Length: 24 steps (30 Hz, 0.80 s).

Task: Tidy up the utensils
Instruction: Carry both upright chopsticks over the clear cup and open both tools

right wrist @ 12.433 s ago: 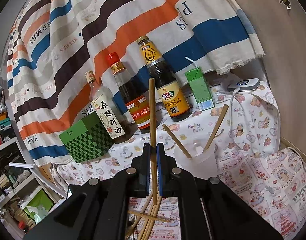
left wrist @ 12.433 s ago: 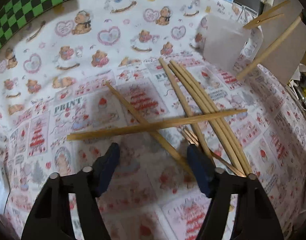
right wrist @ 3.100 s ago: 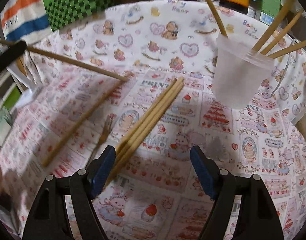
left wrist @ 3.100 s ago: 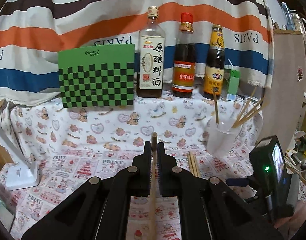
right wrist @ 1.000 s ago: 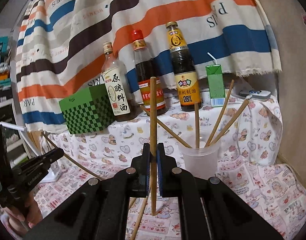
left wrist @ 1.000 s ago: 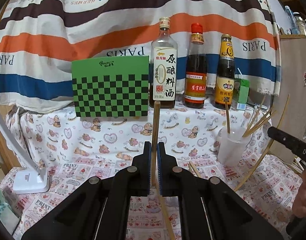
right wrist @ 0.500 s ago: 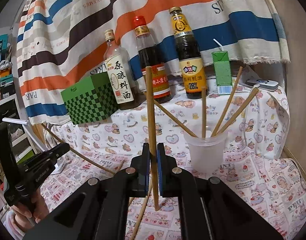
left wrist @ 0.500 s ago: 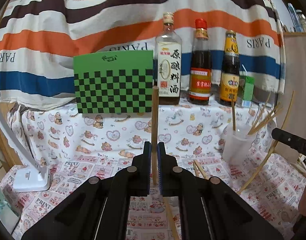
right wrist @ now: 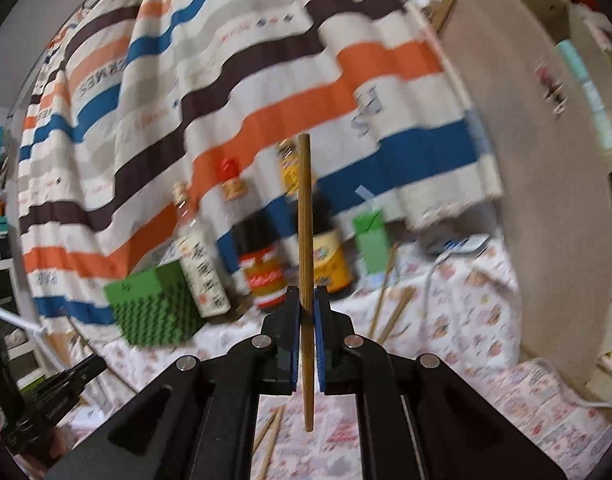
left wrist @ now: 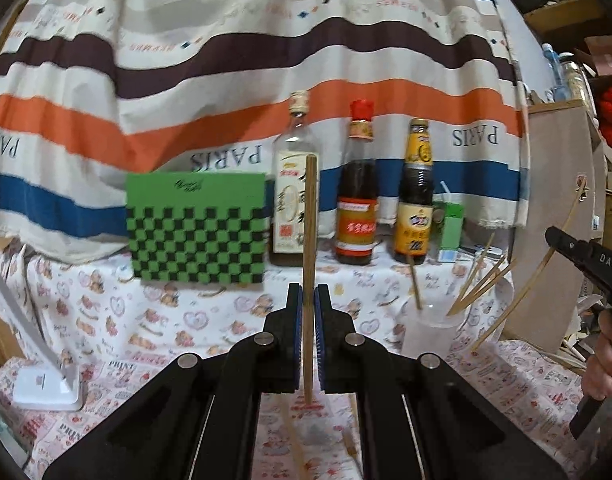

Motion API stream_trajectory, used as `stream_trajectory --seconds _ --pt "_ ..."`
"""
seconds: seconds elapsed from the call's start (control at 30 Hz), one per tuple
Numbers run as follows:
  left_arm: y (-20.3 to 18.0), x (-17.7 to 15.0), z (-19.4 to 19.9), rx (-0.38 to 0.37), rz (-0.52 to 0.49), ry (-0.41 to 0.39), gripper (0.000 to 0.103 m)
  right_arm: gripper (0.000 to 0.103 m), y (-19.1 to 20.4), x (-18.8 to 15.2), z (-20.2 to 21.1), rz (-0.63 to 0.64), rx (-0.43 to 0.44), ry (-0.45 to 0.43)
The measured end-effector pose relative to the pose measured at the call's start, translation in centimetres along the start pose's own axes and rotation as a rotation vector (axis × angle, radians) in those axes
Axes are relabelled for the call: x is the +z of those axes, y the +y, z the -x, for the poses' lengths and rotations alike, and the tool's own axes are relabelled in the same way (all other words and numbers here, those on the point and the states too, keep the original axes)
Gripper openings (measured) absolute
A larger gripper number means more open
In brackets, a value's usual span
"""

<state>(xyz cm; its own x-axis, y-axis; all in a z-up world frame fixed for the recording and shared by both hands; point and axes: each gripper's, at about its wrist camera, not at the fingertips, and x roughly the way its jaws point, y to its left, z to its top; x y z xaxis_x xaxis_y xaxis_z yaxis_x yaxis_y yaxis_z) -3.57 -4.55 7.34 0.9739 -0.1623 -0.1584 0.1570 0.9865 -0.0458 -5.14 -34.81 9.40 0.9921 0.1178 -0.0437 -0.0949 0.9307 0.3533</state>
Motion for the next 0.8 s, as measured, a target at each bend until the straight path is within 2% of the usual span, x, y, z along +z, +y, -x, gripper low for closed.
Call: stream_trajectory --seconds 0.2,0.33,0.43,0.57,0.8 --pt "-4.3 3.3 -0.3 -0.103 -0.019 -0.019 0.005 0.007 -1.5 2.7 -0.5 -0.03 -0.02 -0.038" --pt "-7.6 5.5 -0.7 -0.144 -0.061 -0.083 0.005 0.007 -1.0 4.2 -2.5 0.009 -0.043 -0.054" --pt "-9.6 7.2 -1.4 -0.187 -0.051 -0.109 0.005 0.007 -0.5 5.1 -4.5 0.036 -0.005 -0.038" --pt "-11.9 8.4 -2.8 -0.209 -0.072 -0.154 0.005 0.007 0.6 5.0 -6.8 0.113 0.004 -0.04" --pt "-12.5 8.2 -8.1 -0.212 0.014 -0.127 0.005 0.007 -0.1 5.0 -10.4 0.123 -0.014 -0.027"
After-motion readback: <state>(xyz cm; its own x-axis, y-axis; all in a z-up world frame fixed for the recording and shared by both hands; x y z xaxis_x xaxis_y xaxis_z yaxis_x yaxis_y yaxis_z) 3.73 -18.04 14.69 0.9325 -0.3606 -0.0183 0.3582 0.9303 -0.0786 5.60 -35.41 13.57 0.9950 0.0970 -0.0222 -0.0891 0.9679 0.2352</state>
